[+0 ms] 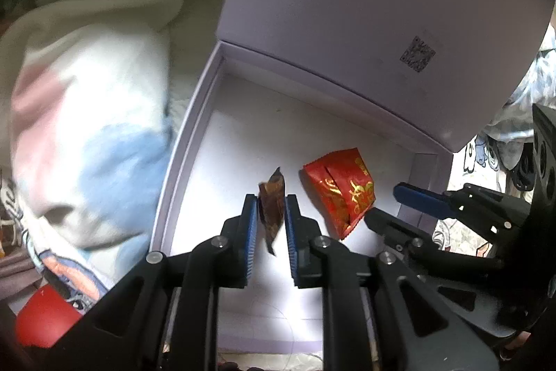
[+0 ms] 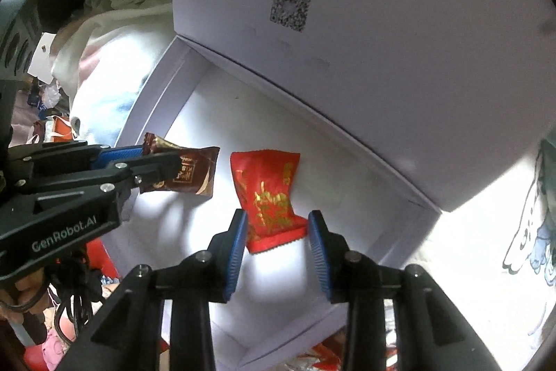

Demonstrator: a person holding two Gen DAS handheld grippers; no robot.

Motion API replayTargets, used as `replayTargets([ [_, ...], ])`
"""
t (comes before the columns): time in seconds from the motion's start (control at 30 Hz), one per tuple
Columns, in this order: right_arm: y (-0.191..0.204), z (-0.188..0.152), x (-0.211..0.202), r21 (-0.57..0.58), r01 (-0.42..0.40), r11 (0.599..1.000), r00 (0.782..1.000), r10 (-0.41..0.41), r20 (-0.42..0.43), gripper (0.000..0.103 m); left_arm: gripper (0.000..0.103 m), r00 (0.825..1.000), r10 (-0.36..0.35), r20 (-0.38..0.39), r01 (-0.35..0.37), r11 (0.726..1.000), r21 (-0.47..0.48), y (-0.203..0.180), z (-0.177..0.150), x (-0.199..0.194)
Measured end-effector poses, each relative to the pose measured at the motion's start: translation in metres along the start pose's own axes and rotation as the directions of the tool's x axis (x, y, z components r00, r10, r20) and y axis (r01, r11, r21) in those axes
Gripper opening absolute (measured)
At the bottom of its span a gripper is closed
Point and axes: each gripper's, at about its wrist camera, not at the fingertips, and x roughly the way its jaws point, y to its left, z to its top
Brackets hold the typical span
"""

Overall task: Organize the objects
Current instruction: 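Carry both packets into the white box and open both grippers, then move both grippers back to the remaining snack pile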

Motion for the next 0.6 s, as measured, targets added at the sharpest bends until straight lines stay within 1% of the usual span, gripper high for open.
replayTargets([
  [0.17, -0.002, -0.004, -0.018, 0.007, -0.013, 1.000, 1.000, 0.013, 0.024, 0.037, 0.016, 1.000, 0.016, 0.022, -0.016, 1.000, -0.010, 0.000, -0.005, -0.019],
  [0.23, -0.001, -0.005, -0.026, 0.003, -0.007, 1.000, 0.999, 0.007, 0.038, 0.037, 0.023, 0.999, 0.022, 0.033, -0.021, 1.000, -0.015, 0.000, -0.008, -0.028],
  [0.3, -0.003, -0.013, -0.035, 0.001, 0.003, 1.000, 0.998, -0.003, 0.055, 0.037, 0.028, 0.998, 0.027, 0.052, -0.027, 1.000, -0.014, -0.004, -0.011, -0.037],
  [0.33, -0.009, -0.011, -0.039, 0.003, 0.004, 1.000, 0.998, -0.004, 0.061, 0.037, 0.032, 0.998, 0.030, 0.059, -0.029, 1.000, -0.013, -0.005, -0.013, -0.041],
  [0.43, -0.015, -0.013, -0.053, 0.017, 0.006, 1.000, 0.997, -0.007, 0.078, 0.037, 0.040, 0.996, 0.043, 0.079, -0.042, 0.999, -0.012, -0.012, -0.018, -0.052],
  [0.47, -0.012, -0.016, -0.059, 0.020, 0.012, 1.000, 0.996, -0.013, 0.085, 0.037, 0.042, 0.995, 0.047, 0.083, -0.046, 0.999, -0.012, -0.014, -0.020, -0.055],
  [0.5, -0.010, -0.021, -0.065, 0.024, 0.018, 1.000, 0.996, -0.020, 0.092, 0.038, 0.043, 0.995, 0.052, 0.087, -0.051, 0.999, -0.013, -0.017, -0.022, -0.058],
  [0.57, -0.009, -0.027, -0.072, 0.027, 0.026, 0.999, 0.995, -0.029, 0.100, 0.046, 0.044, 0.994, 0.053, 0.094, -0.052, 0.999, -0.016, -0.022, -0.025, -0.065],
  [0.6, -0.010, -0.030, -0.077, 0.030, 0.028, 0.999, 0.994, -0.031, 0.109, 0.052, 0.045, 0.994, 0.053, 0.095, -0.051, 0.999, -0.016, -0.026, -0.022, -0.066],
])
